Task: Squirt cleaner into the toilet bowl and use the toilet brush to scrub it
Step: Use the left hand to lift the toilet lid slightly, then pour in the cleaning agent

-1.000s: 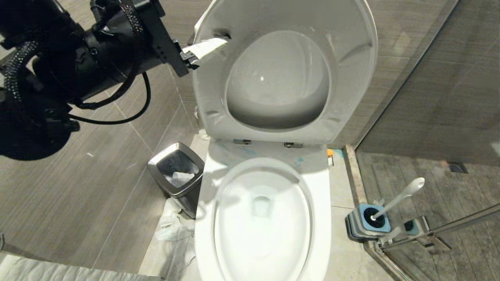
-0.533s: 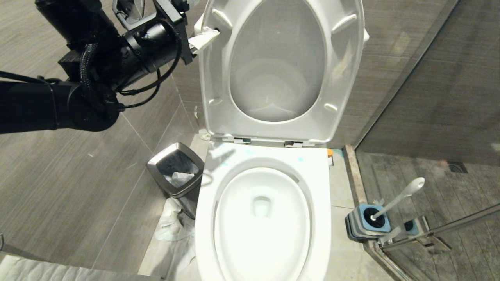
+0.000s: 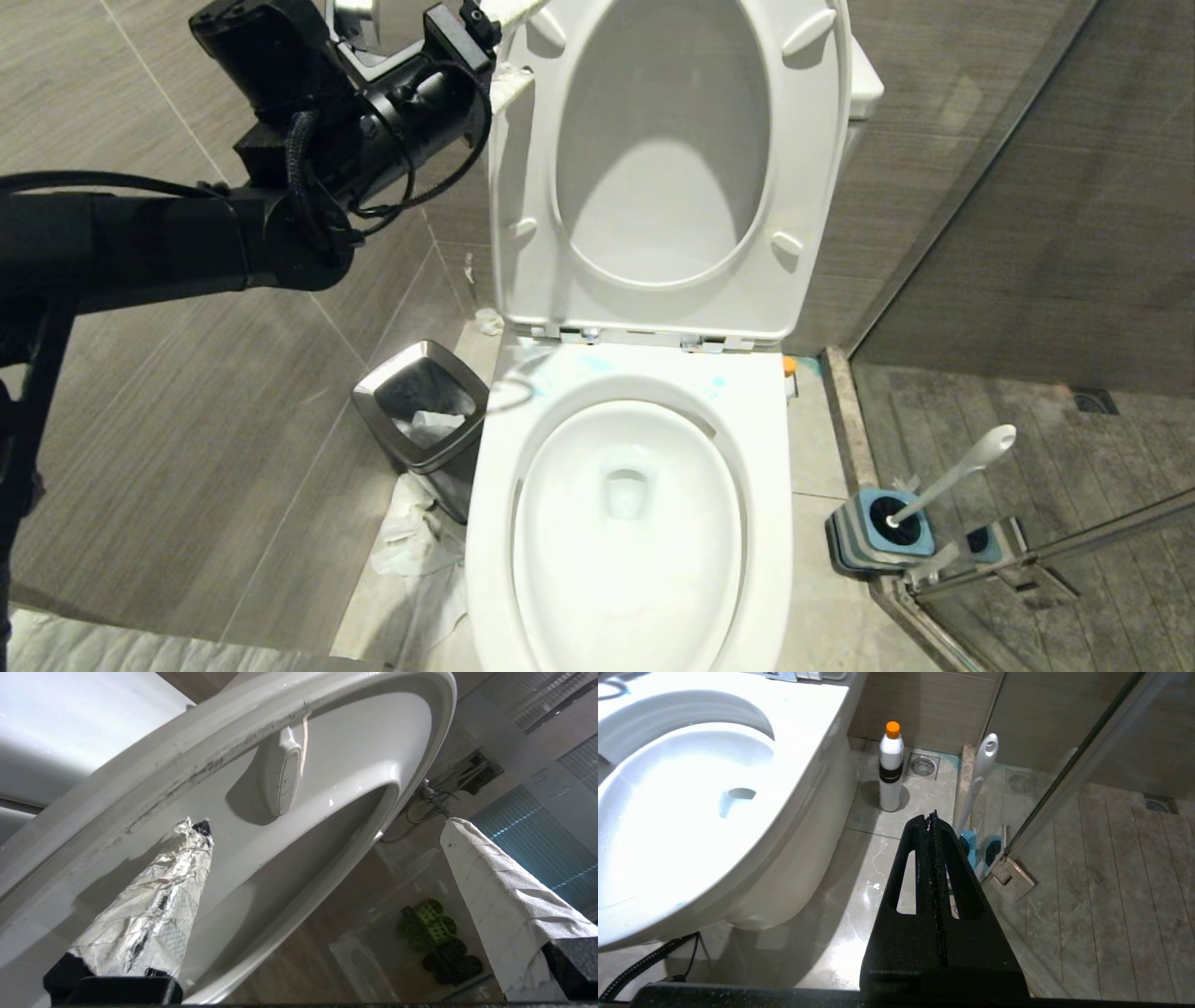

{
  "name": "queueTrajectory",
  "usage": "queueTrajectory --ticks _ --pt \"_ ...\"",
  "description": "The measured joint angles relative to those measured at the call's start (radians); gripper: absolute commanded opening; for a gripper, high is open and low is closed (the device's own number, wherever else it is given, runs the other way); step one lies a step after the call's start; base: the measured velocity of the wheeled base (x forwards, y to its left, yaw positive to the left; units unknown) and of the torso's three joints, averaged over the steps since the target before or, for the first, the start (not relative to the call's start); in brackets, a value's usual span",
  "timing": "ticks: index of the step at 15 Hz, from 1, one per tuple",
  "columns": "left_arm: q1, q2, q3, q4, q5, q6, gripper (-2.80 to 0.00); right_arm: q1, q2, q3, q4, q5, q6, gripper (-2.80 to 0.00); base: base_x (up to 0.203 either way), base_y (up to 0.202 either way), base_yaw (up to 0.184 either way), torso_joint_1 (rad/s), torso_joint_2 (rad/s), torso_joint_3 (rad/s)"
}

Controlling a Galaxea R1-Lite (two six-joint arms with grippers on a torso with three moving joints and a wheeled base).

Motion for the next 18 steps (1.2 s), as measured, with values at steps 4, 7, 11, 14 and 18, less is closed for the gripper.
queueTrajectory --ticks 4,7,11,14,18 --pt "-0.022 0.025 -0.025 0.006 0.044 0.050 0.00 0.000 0.000 0.000 0.000 0.000 0.000 -2.80 0.000 0.000 0.000 0.000 0.00 0.000" --pt "-0.026 -0.020 -0.025 0.093 0.047 0.004 0.00 0.000 0.000 0.000 0.000 0.000 0.000 -2.80 0.000 0.000 0.000 0.000 0.00 0.000" --pt "-0.024 -0.201 -0.021 0.353 0.039 -0.280 0.00 0.000 0.000 0.000 -0.001 0.000 -0.001 -2.80 0.000 0.000 0.000 0.000 0.00 0.000" --pt "-0.021 -0.353 -0.019 0.584 0.036 -0.406 0.00 0.000 0.000 0.000 0.000 0.000 0.000 -2.80 0.000 0.000 0.000 0.000 0.00 0.000" --pt "-0.019 -0.528 -0.013 0.871 0.036 -0.311 -2.80 0.000 0.000 0.000 0.000 0.000 0.000 -2.80 0.000 0.000 0.000 0.000 0.00 0.000"
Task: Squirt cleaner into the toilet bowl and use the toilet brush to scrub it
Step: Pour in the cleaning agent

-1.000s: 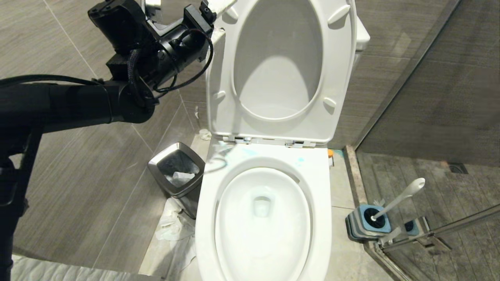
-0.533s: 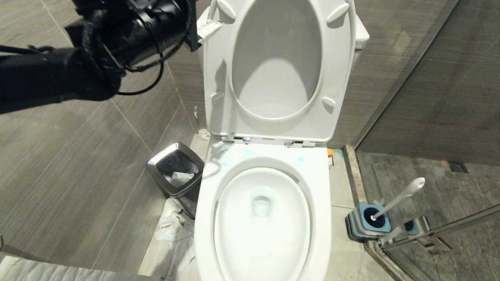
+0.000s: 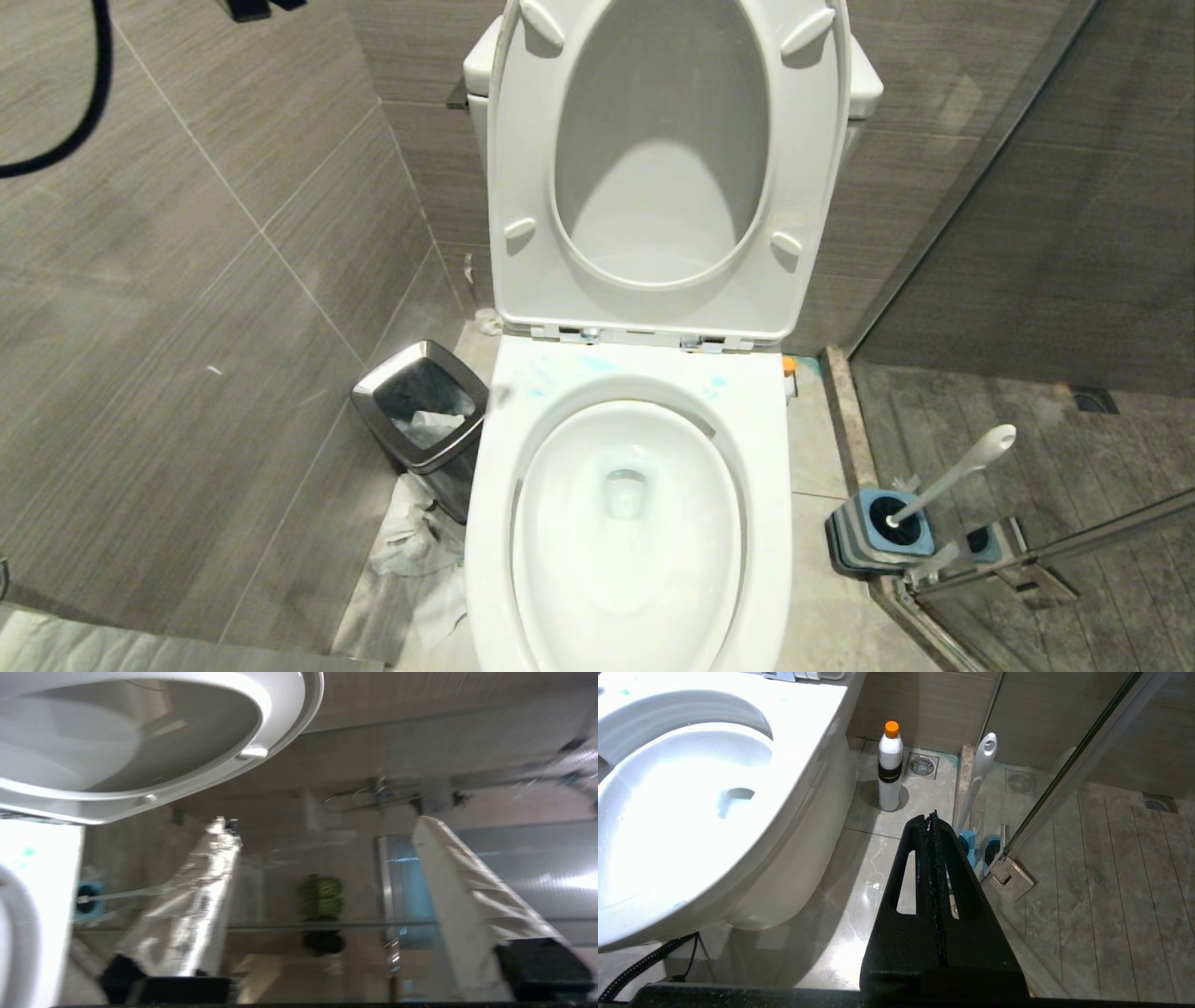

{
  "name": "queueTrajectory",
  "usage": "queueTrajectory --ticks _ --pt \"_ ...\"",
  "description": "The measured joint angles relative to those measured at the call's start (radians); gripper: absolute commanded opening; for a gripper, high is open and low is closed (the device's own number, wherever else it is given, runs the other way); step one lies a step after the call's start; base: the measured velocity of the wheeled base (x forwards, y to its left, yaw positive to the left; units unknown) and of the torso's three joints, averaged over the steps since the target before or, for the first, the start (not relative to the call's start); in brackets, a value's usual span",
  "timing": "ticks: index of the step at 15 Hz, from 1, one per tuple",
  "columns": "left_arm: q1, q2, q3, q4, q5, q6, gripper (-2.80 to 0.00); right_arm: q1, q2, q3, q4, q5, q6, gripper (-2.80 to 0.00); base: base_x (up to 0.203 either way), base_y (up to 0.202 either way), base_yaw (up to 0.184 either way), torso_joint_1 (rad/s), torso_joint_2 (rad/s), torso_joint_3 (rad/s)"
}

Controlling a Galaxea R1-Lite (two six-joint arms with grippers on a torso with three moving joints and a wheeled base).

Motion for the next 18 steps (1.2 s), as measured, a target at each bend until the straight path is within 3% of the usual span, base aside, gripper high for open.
queueTrajectory --ticks 2,6,10,14,18 --pt "0.001 -0.065 0.026 0.039 0.003 0.125 -2.80 0.000 0.000 0.000 -0.001 0.000 0.000 -2.80 0.000 0.000 0.000 0.000 0.00 0.000" --pt "0.011 -0.227 0.165 0.043 0.029 0.443 -2.80 0.000 0.000 0.000 0.000 0.000 0.000 -2.80 0.000 0.000 0.000 0.000 0.00 0.000" --pt "0.050 -0.415 0.262 0.048 0.181 0.765 -2.80 0.000 0.000 0.000 0.000 0.000 0.000 -2.80 0.000 0.000 0.000 0.000 0.00 0.000" --pt "0.117 -0.610 0.372 0.054 0.204 0.828 -2.80 0.000 0.000 0.000 0.000 0.000 0.000 -2.80 0.000 0.000 0.000 0.000 0.00 0.000" --pt "0.195 -0.884 0.664 0.058 0.203 0.873 -2.80 0.000 0.000 0.000 -0.001 0.000 0.000 -2.80 0.000 0.000 0.000 0.000 0.00 0.000"
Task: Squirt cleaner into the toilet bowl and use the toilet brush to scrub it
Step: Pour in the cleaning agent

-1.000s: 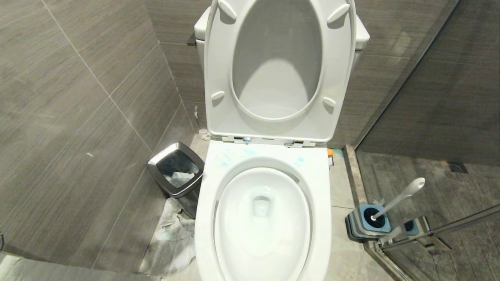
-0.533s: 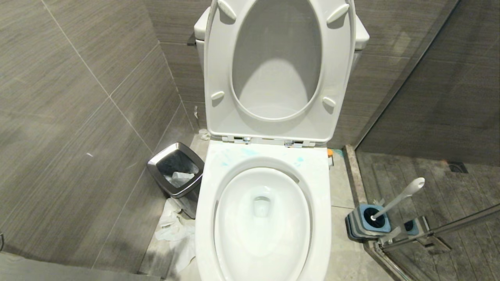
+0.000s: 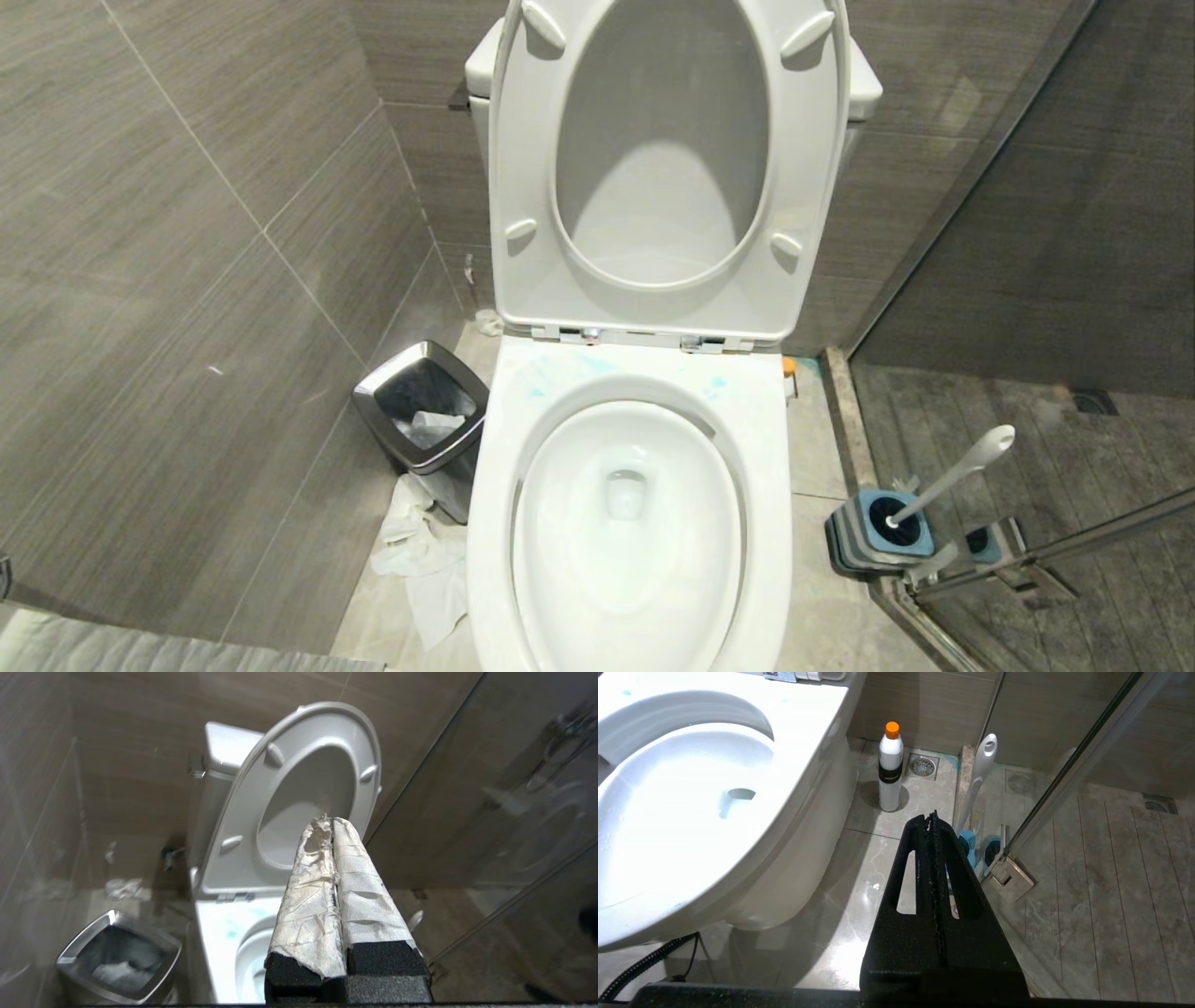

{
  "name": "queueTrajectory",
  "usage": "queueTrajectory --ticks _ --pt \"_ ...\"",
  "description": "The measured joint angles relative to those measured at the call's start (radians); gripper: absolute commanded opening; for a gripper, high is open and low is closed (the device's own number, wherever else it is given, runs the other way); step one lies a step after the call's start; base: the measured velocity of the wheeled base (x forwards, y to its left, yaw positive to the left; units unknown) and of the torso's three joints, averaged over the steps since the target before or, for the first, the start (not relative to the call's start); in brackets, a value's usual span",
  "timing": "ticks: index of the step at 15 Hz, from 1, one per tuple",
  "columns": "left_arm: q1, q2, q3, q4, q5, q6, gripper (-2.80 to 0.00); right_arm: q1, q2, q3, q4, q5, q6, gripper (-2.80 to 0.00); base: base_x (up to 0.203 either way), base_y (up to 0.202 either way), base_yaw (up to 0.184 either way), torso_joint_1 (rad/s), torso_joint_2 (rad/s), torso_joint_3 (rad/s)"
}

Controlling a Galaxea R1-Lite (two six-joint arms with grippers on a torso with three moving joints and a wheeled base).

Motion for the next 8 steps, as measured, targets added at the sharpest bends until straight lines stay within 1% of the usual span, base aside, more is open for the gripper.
queueTrajectory --ticks 3,5,8 --pt "0.055 -0.183 0.205 0.001 -0.001 0.022 -2.80 0.000 0.000 0.000 0.000 0.000 0.000 -2.80 0.000 0.000 0.000 0.000 0.00 0.000" --pt "0.102 -0.279 0.306 -0.005 -0.003 0.025 -2.80 0.000 0.000 0.000 0.000 0.000 0.000 -2.80 0.000 0.000 0.000 0.000 0.00 0.000" --pt "0.142 -0.393 0.444 -0.011 -0.001 0.046 -2.80 0.000 0.000 0.000 0.001 0.000 0.000 -2.80 0.000 0.000 0.000 0.000 0.00 0.000"
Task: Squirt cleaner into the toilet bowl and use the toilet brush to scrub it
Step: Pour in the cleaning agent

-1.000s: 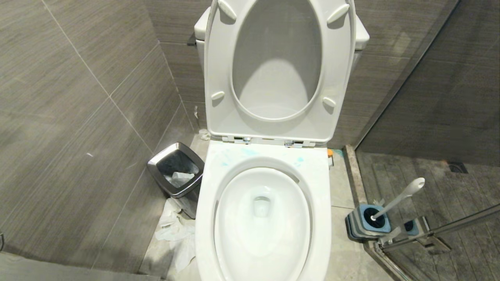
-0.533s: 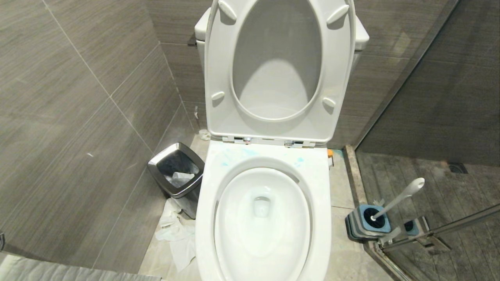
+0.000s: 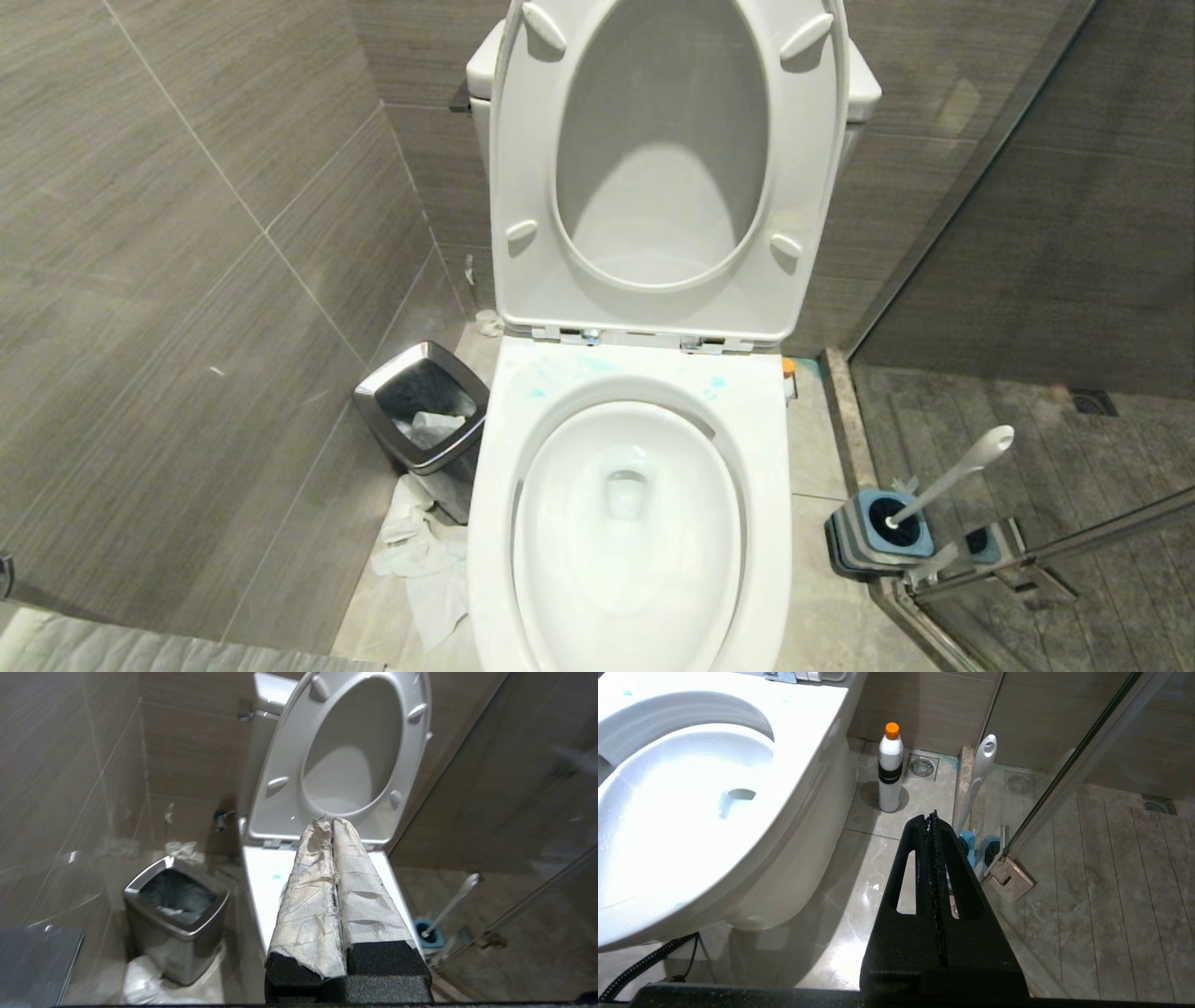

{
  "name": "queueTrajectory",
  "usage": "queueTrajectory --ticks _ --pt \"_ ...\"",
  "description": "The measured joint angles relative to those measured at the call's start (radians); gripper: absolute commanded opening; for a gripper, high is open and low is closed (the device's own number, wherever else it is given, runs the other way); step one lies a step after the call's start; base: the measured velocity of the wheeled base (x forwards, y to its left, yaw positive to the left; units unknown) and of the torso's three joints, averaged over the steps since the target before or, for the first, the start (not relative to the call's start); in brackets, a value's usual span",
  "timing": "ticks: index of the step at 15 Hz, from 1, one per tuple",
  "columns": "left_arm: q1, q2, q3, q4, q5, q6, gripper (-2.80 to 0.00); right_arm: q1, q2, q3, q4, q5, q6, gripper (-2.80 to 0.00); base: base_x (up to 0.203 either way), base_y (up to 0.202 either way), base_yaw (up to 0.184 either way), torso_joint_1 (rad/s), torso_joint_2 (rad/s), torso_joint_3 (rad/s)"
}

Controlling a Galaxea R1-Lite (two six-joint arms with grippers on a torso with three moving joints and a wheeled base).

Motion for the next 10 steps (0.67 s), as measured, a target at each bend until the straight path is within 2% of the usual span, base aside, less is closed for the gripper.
queueTrajectory --ticks 5,8,10 --pt "0.029 -0.111 0.305 -0.130 0.012 0.123 -2.80 0.000 0.000 0.000 -0.001 0.000 0.000 -2.80 0.000 0.000 0.000 0.000 0.00 0.000" --pt "0.035 -0.200 0.520 -0.173 0.077 0.204 -2.80 0.000 0.000 0.000 0.000 0.000 0.000 -2.80 0.000 0.000 0.000 0.000 0.00 0.000" --pt "0.038 -0.247 0.618 -0.188 0.122 0.268 -2.80 0.000 0.000 0.000 0.000 0.001 0.000 -2.80 0.000 0.000 0.000 0.000 0.00 0.000"
